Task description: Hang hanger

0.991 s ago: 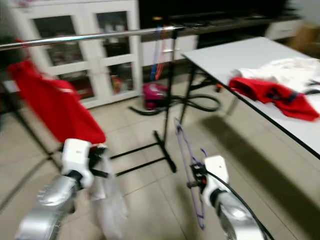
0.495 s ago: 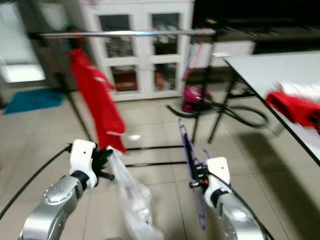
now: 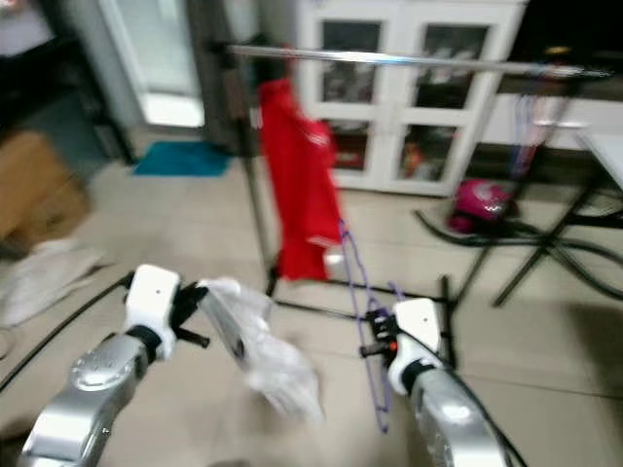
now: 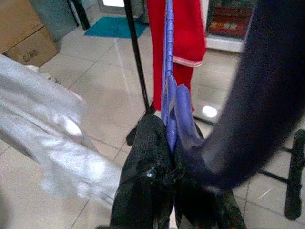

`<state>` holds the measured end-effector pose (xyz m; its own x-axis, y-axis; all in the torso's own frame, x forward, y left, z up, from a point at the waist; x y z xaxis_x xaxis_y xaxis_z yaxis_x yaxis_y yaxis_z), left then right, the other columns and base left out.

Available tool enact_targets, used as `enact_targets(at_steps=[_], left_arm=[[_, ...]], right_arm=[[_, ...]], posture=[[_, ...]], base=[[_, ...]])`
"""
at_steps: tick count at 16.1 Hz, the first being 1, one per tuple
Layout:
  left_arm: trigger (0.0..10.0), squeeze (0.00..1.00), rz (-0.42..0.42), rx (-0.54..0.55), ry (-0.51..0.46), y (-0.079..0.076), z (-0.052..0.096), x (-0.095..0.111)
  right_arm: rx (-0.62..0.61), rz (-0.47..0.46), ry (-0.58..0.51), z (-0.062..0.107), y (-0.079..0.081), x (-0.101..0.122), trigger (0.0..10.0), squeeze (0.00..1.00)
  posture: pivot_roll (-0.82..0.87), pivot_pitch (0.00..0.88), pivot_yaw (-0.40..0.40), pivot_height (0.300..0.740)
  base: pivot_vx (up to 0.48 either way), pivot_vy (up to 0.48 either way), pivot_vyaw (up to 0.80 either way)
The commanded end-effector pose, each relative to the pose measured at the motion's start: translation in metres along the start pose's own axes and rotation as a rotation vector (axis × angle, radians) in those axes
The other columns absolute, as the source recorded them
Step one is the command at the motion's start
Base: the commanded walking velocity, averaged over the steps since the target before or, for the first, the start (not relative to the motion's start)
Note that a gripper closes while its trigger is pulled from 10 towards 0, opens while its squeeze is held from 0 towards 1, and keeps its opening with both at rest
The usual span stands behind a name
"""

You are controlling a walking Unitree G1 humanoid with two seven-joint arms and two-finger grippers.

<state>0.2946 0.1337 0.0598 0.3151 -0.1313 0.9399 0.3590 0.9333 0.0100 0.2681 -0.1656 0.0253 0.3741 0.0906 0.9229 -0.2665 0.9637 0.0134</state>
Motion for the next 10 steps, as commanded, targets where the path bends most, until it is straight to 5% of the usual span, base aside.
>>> enact_targets(at_steps=[1,4,6,10], left_arm=[[10.0,0.00,-0.063,-0.056,-0.028,-0.006,-0.001,0.010],[10.0,0.00,-0.295,-0.326,0.052,0.000,-0.002,0.015],[10.0,0.00,-0.374,-0.440,0.089,0.006,-0.002,0.020],[10.0,0.00,-0.665,-0.697,0.250,0.038,-0.011,0.045]], right_arm=[[-0.015,0.001,-0.024,0.001,-0.005,0.005,10.0,0.00],[0.006,0.082,-0.095,-0.004,-0.013,0.026,10.0,0.00],[0.041,0.131,-0.105,-0.005,-0.013,0.031,10.0,0.00],[0.180,0.380,-0.071,-0.002,-0.020,0.037,10.0,0.00]], posture=[[0.10,0.000,0.041,0.740],[0.11,0.000,0.036,0.740],[0.11,0.000,0.030,0.740],[0.10,0.000,0.013,0.740]], base=[[0.000,0.000,0.00],[0.000,0.000,0.00],[0.000,0.000,0.00],[0.000,0.000,0.00]])
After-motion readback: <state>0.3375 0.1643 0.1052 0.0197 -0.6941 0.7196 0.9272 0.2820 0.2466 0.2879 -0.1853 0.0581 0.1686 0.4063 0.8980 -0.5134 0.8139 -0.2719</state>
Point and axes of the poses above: a point about 5 cm out from each wrist's last joint towards the gripper, its own z axis pointing back from the gripper into the wrist, its own x axis along the axis of the wrist's last joint, y = z × x, the point moved 5 cm from there along -z, pointing out of the wrist towards the gripper, and after that the axes turned 4 degrees about z, right-handed, at the moved point
